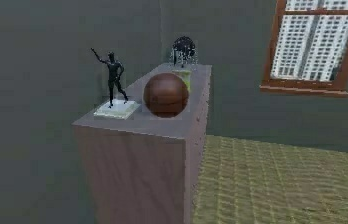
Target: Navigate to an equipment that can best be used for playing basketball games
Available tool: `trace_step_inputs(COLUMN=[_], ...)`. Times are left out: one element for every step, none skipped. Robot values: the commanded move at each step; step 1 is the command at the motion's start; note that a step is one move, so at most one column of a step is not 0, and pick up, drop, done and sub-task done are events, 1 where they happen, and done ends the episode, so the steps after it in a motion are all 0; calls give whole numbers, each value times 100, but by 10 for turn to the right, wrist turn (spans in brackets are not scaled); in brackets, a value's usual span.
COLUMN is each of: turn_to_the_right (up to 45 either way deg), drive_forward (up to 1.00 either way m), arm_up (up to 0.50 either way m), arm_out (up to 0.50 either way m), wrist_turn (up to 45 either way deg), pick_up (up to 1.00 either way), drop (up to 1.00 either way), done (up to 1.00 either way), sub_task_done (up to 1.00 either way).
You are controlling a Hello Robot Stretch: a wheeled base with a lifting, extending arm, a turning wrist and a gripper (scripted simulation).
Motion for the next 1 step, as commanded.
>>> trace_step_inputs(turn_to_the_right=[0], drive_forward=[0], arm_up=[0], arm_out=[0], wrist_turn=[0], pick_up=[0], drop=[0], done=[100], sub_task_done=[0])
